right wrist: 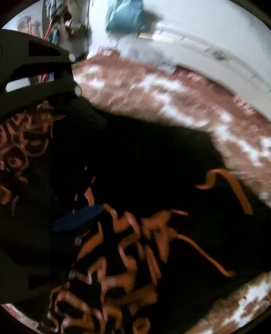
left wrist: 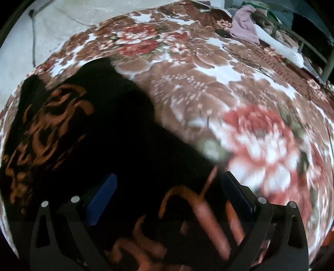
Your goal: Fold large clothes
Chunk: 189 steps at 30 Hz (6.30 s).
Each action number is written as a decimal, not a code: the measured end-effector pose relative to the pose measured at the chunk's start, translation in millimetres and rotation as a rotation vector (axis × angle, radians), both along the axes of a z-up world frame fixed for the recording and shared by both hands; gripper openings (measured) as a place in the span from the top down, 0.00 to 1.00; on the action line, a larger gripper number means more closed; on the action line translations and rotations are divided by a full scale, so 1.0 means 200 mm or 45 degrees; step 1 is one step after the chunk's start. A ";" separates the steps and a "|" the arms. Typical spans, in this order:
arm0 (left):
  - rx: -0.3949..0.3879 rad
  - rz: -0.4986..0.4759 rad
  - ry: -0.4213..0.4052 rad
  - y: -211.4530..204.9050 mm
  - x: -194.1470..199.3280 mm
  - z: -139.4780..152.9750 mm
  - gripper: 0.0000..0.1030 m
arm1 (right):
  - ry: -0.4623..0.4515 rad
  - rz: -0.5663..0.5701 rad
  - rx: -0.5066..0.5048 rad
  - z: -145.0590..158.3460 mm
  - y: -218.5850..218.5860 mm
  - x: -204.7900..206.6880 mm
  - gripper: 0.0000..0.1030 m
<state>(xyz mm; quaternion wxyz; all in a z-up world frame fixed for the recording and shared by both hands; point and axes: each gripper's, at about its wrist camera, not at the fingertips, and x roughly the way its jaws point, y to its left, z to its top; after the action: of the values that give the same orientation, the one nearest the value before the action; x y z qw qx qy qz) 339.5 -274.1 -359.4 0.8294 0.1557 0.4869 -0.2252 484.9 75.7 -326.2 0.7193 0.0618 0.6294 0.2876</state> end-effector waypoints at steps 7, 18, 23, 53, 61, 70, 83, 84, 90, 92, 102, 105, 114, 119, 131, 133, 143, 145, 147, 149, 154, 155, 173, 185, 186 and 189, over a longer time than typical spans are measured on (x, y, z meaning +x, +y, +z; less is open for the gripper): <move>-0.055 0.251 -0.003 0.72 0.02 0.19 0.05 | -0.317 -0.144 -0.308 0.31 -0.59 0.21 0.10; -0.395 0.750 0.139 1.89 0.67 0.17 0.24 | -0.208 -0.442 -0.599 -0.25 -1.22 0.04 0.10; -0.412 0.656 0.287 1.85 0.78 0.01 0.73 | -0.200 -0.433 -0.594 -0.35 -1.21 0.02 0.10; -0.123 0.691 -0.007 2.11 0.70 0.25 0.19 | -0.318 -0.446 -0.417 -0.16 -1.11 0.04 0.05; -0.192 0.610 -0.006 1.85 0.79 0.13 0.13 | -0.370 -0.364 -0.374 -0.19 -0.76 0.15 0.05; -0.027 0.688 0.082 1.93 0.81 -0.21 0.04 | -0.419 -0.308 -0.602 -0.51 -0.78 0.11 0.05; -0.083 0.669 -0.035 2.19 1.05 0.30 0.06 | -0.466 -0.382 -0.405 -0.01 -0.78 0.39 0.05; -0.088 0.667 -0.038 2.21 1.13 0.32 0.06 | -0.471 -0.378 -0.414 0.01 -0.77 0.44 0.05; -0.084 0.611 -0.063 2.25 1.56 0.36 0.06 | -0.492 -0.322 -0.436 0.02 -0.65 0.86 0.05; -0.077 0.583 -0.056 2.25 1.70 0.33 0.06 | -0.495 -0.303 -0.447 0.00 -0.61 1.01 0.05; -0.204 0.515 0.028 2.30 2.46 0.07 0.07 | -0.485 -0.215 -0.416 -0.27 -0.46 1.71 0.05; -0.201 0.453 0.008 2.27 2.65 0.04 0.08 | -0.521 -0.164 -0.397 -0.30 -0.40 1.87 0.05; -0.472 0.368 0.270 2.17 2.87 -0.16 0.80 | -0.450 -0.078 -0.366 -0.46 -0.30 2.04 0.67; -0.517 0.351 0.135 2.19 2.72 0.07 0.84 | -0.439 -0.176 -0.325 -0.26 -0.35 1.95 0.86; -0.555 0.238 0.000 2.10 2.08 0.70 0.84 | -0.532 -0.095 -0.278 0.27 -0.37 1.40 0.89; -0.576 0.236 -0.018 2.09 1.95 0.76 0.84 | -0.525 -0.085 -0.258 0.33 -0.36 1.31 0.89; -0.578 0.237 0.013 2.00 1.28 0.70 0.85 | -0.479 -0.016 -0.218 0.37 -0.35 0.60 0.89; -0.559 0.247 0.036 1.97 1.14 0.62 0.85 | -0.461 -0.004 -0.223 0.30 -0.34 0.44 0.89; -0.568 0.260 0.075 1.93 1.01 0.52 0.85 | -0.431 0.002 -0.235 0.22 -0.32 0.29 0.89; -0.651 0.323 0.124 1.94 0.90 0.44 0.85 | -0.384 -0.024 -0.216 0.13 -0.31 0.14 0.89; -0.585 0.385 0.195 1.83 0.60 0.17 0.85 | -0.338 -0.036 -0.260 -0.11 -0.30 -0.17 0.88; -0.571 0.388 0.200 1.81 0.56 0.14 0.84 | -0.342 -0.030 -0.273 -0.15 -0.29 -0.21 0.88; -0.406 0.271 0.234 1.77 0.16 0.02 0.14 | -0.513 0.040 -0.314 -0.22 -0.29 -0.72 0.10; -0.442 0.414 0.113 1.97 0.23 0.30 0.14 | -0.444 -0.124 -0.172 0.05 -0.57 -0.67 0.09; -0.437 0.417 0.096 1.96 0.27 0.31 0.14 | -0.451 -0.148 -0.137 0.09 -0.57 -0.62 0.07; -0.469 0.423 0.056 1.89 0.38 0.33 0.14 | -0.456 -0.193 -0.097 0.11 -0.54 -0.44 0.05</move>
<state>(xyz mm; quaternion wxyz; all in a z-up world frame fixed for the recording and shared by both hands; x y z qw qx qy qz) 416.1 104.4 -293.8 0.8587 -0.0854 0.4745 -0.1739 397.0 -31.4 -303.4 0.8412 0.0296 0.4953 0.2148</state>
